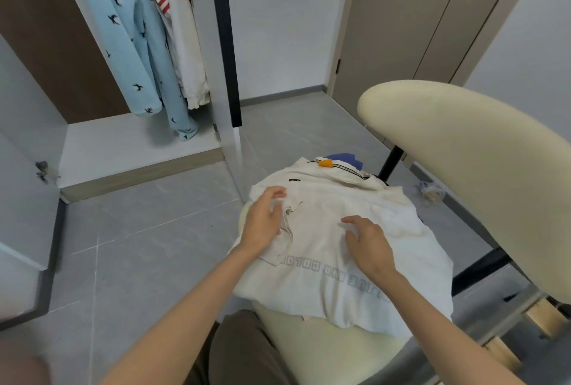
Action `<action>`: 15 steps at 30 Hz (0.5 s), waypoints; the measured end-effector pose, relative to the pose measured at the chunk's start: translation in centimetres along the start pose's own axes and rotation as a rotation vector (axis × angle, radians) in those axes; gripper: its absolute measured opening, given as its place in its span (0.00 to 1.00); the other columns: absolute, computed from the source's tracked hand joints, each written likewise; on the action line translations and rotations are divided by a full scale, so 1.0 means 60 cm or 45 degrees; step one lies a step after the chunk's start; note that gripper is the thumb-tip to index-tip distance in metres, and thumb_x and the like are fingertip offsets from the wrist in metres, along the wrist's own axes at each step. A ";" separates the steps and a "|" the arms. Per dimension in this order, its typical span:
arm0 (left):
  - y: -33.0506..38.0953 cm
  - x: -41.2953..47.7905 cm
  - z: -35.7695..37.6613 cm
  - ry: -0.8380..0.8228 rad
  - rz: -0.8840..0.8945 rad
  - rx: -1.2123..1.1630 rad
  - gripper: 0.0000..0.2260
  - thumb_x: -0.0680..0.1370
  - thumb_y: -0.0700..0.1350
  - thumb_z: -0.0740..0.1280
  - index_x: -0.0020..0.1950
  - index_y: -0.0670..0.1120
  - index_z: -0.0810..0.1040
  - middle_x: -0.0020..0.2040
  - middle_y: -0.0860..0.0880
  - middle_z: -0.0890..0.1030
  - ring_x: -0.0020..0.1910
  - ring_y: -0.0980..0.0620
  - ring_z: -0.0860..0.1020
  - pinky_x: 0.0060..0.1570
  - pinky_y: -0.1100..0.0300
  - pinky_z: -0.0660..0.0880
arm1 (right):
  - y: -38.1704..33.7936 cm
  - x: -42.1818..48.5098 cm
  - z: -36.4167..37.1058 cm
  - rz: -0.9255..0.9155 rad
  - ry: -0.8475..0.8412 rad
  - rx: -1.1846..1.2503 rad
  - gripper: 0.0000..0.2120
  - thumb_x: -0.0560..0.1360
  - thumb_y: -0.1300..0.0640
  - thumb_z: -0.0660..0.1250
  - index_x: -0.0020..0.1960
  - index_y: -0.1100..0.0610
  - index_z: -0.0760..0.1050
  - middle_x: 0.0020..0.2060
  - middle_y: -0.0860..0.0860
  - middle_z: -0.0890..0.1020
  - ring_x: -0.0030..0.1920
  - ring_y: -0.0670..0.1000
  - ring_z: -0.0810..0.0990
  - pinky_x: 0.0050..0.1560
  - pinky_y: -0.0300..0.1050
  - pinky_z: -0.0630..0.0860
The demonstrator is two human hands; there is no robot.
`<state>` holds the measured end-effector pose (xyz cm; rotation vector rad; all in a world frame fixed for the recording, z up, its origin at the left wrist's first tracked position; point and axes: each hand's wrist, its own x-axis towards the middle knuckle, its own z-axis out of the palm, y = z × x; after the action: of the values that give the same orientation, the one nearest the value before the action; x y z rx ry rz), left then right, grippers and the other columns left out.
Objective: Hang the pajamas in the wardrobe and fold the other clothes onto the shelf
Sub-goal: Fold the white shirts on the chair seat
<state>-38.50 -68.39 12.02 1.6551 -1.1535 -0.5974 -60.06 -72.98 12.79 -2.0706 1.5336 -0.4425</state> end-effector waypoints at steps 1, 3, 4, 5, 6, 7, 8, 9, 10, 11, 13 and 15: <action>-0.006 -0.002 -0.008 0.088 0.052 0.020 0.13 0.78 0.35 0.60 0.58 0.50 0.74 0.57 0.55 0.79 0.30 0.62 0.73 0.35 0.63 0.72 | -0.005 -0.001 0.002 -0.024 -0.003 0.000 0.15 0.79 0.61 0.59 0.64 0.53 0.73 0.63 0.51 0.75 0.63 0.54 0.70 0.53 0.43 0.70; -0.022 -0.006 -0.023 0.185 0.038 0.173 0.13 0.77 0.37 0.62 0.56 0.53 0.74 0.55 0.59 0.77 0.35 0.63 0.72 0.44 0.61 0.72 | -0.020 0.002 0.011 -0.071 -0.010 0.027 0.15 0.79 0.61 0.59 0.63 0.53 0.74 0.63 0.51 0.75 0.63 0.54 0.71 0.57 0.44 0.70; -0.033 -0.006 -0.028 0.186 -0.018 0.250 0.12 0.77 0.38 0.63 0.56 0.52 0.74 0.55 0.58 0.77 0.39 0.61 0.73 0.47 0.59 0.71 | -0.029 0.006 0.017 -0.094 -0.021 0.054 0.14 0.79 0.61 0.59 0.63 0.53 0.74 0.63 0.51 0.76 0.62 0.54 0.71 0.59 0.45 0.70; -0.045 -0.005 -0.030 0.148 -0.089 0.320 0.12 0.77 0.38 0.64 0.57 0.50 0.74 0.58 0.54 0.77 0.46 0.55 0.75 0.51 0.57 0.70 | -0.040 0.010 0.024 -0.111 -0.041 0.088 0.14 0.79 0.60 0.59 0.63 0.53 0.75 0.63 0.51 0.76 0.62 0.54 0.72 0.60 0.45 0.70; -0.060 -0.004 -0.031 0.081 -0.167 0.397 0.13 0.76 0.39 0.65 0.60 0.47 0.74 0.60 0.50 0.75 0.55 0.49 0.74 0.57 0.57 0.67 | -0.052 0.017 0.029 -0.116 -0.064 0.130 0.14 0.79 0.59 0.59 0.63 0.53 0.75 0.63 0.50 0.77 0.61 0.54 0.74 0.61 0.46 0.71; -0.072 -0.004 -0.031 -0.002 -0.254 0.481 0.15 0.77 0.42 0.65 0.63 0.45 0.72 0.64 0.47 0.73 0.62 0.46 0.71 0.62 0.57 0.63 | -0.066 0.025 0.035 -0.106 -0.088 0.180 0.14 0.80 0.58 0.59 0.63 0.53 0.75 0.62 0.50 0.77 0.60 0.53 0.75 0.61 0.46 0.71; -0.082 -0.006 -0.032 -0.083 -0.339 0.538 0.18 0.77 0.44 0.66 0.67 0.44 0.70 0.67 0.46 0.71 0.67 0.45 0.67 0.65 0.57 0.60 | -0.081 0.036 0.041 -0.073 -0.115 0.241 0.14 0.80 0.57 0.59 0.63 0.53 0.75 0.62 0.50 0.78 0.60 0.53 0.76 0.61 0.45 0.71; -0.089 -0.009 -0.032 -0.148 -0.397 0.564 0.22 0.77 0.47 0.66 0.69 0.44 0.67 0.69 0.45 0.68 0.70 0.45 0.63 0.67 0.57 0.57 | -0.096 0.050 0.048 -0.008 -0.148 0.321 0.14 0.80 0.56 0.59 0.64 0.54 0.74 0.61 0.51 0.78 0.60 0.53 0.76 0.62 0.45 0.71; -0.095 -0.013 -0.033 -0.198 -0.414 0.569 0.24 0.78 0.48 0.65 0.72 0.44 0.65 0.71 0.45 0.66 0.72 0.45 0.61 0.68 0.56 0.56 | -0.111 0.066 0.056 0.101 -0.194 0.433 0.14 0.80 0.55 0.59 0.64 0.56 0.74 0.60 0.52 0.78 0.58 0.53 0.77 0.62 0.46 0.72; -0.098 -0.018 -0.033 -0.240 -0.397 0.559 0.25 0.78 0.49 0.65 0.73 0.44 0.63 0.72 0.44 0.65 0.72 0.46 0.60 0.69 0.56 0.56 | -0.124 0.083 0.064 0.248 -0.262 0.583 0.14 0.80 0.54 0.59 0.63 0.57 0.73 0.58 0.54 0.78 0.53 0.53 0.79 0.59 0.47 0.74; -0.102 -0.027 -0.033 -0.312 -0.349 0.532 0.26 0.78 0.49 0.65 0.74 0.44 0.61 0.73 0.43 0.63 0.74 0.48 0.57 0.70 0.55 0.56 | -0.149 0.111 0.078 0.559 -0.434 0.969 0.10 0.79 0.54 0.61 0.56 0.60 0.72 0.49 0.56 0.76 0.37 0.51 0.77 0.44 0.47 0.78; -0.102 -0.034 -0.034 -0.347 -0.337 0.518 0.27 0.78 0.50 0.65 0.75 0.46 0.60 0.74 0.43 0.60 0.75 0.49 0.54 0.71 0.55 0.55 | -0.162 0.133 0.089 0.754 -0.439 1.216 0.08 0.78 0.56 0.65 0.49 0.62 0.71 0.39 0.56 0.74 0.30 0.50 0.72 0.31 0.43 0.74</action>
<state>-35.23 -65.33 6.93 2.1459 -1.3245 -0.8149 -47.11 -77.23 13.79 -0.8634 1.2681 -0.4323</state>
